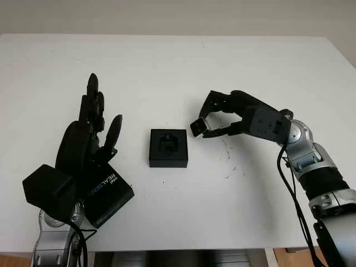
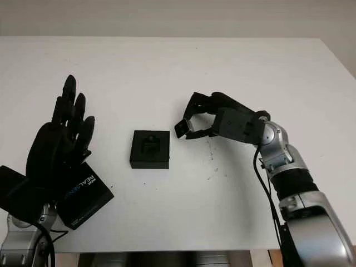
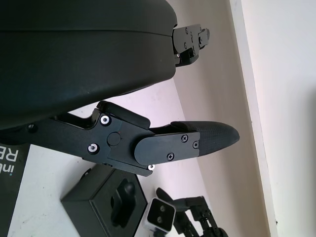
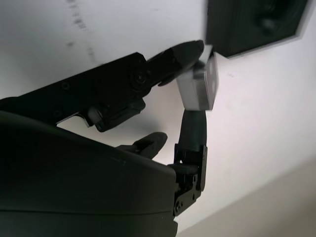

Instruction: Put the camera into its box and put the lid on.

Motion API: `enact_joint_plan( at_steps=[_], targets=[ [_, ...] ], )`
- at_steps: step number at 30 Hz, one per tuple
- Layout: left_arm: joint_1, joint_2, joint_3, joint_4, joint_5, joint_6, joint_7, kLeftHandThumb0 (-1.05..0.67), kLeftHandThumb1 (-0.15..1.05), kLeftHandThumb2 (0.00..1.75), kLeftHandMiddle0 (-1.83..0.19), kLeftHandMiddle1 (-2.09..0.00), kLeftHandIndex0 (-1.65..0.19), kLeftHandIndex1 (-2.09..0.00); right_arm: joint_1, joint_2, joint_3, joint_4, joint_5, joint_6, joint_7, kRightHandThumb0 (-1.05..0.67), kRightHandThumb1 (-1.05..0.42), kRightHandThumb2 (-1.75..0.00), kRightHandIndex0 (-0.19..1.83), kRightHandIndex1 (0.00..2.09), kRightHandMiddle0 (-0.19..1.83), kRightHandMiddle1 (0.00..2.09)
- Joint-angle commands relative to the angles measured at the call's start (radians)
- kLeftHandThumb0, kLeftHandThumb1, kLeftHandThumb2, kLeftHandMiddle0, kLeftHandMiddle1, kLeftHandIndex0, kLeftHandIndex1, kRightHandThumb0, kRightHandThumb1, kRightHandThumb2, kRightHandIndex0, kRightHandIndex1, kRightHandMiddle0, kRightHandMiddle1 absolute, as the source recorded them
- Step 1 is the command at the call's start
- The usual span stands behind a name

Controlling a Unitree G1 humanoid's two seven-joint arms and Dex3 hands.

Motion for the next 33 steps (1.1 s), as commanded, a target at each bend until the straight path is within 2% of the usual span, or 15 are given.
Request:
enact_joint_plan(
  at_steps=[1, 7, 15, 23, 28, 33],
  targets=[
    [0.012, 0.005, 0.005, -0.022, -0.002, 0.003, -0.001, -0.66, 1.05, 0.51, 0.16, -0.05, 0.18, -0.05, 0.036, 0.03, -0.04, -0.074, 0.044, 0.052, -0.012, -0.53, -1.01, -0.05, 0.43, 0.24, 0.45, 1.75],
    [0.007, 0.015, 0.011, -0.015, -0.007, 0.001, -0.015, -0.64, 1.05, 0.51, 0.15, -0.06, 0.18, -0.05, 0.13, 0.13, -0.13, -0.256, 0.211, 0.244, -0.023, -0.49, -1.02, -0.06, 0.37, 0.22, 0.41, 1.74],
    [0.002, 0.029, 0.02, -0.021, -0.017, 0.023, -0.022, -0.66, 1.05, 0.49, 0.15, -0.05, 0.17, -0.06, 0.191, 0.225, -0.177, -0.338, 0.294, 0.307, -0.083, -0.48, -1.01, -0.05, 0.38, 0.24, 0.45, 1.72],
    [0.0, 0.046, 0.03, -0.029, -0.02, 0.032, -0.031, -0.66, 1.05, 0.5, 0.15, -0.05, 0.17, -0.06, 0.265, 0.306, -0.179, -0.382, 0.338, 0.295, -0.111, -0.48, -1.03, -0.06, 0.35, 0.25, 0.42, 1.71],
    [-0.002, 0.047, 0.031, -0.026, -0.019, 0.029, -0.036, -0.66, 1.05, 0.5, 0.15, -0.05, 0.17, -0.06, 0.316, 0.378, -0.15, -0.376, 0.328, 0.252, -0.149, -0.49, -1.02, -0.05, 0.32, 0.24, 0.43, 1.74],
    [-0.004, 0.047, 0.032, -0.028, -0.022, 0.029, -0.039, -0.65, 1.05, 0.5, 0.15, -0.05, 0.17, -0.05, 0.347, 0.406, -0.111, -0.357, 0.28, 0.201, -0.168, -0.52, -1.02, -0.05, 0.28, 0.21, 0.42, 1.73]
  ],
)
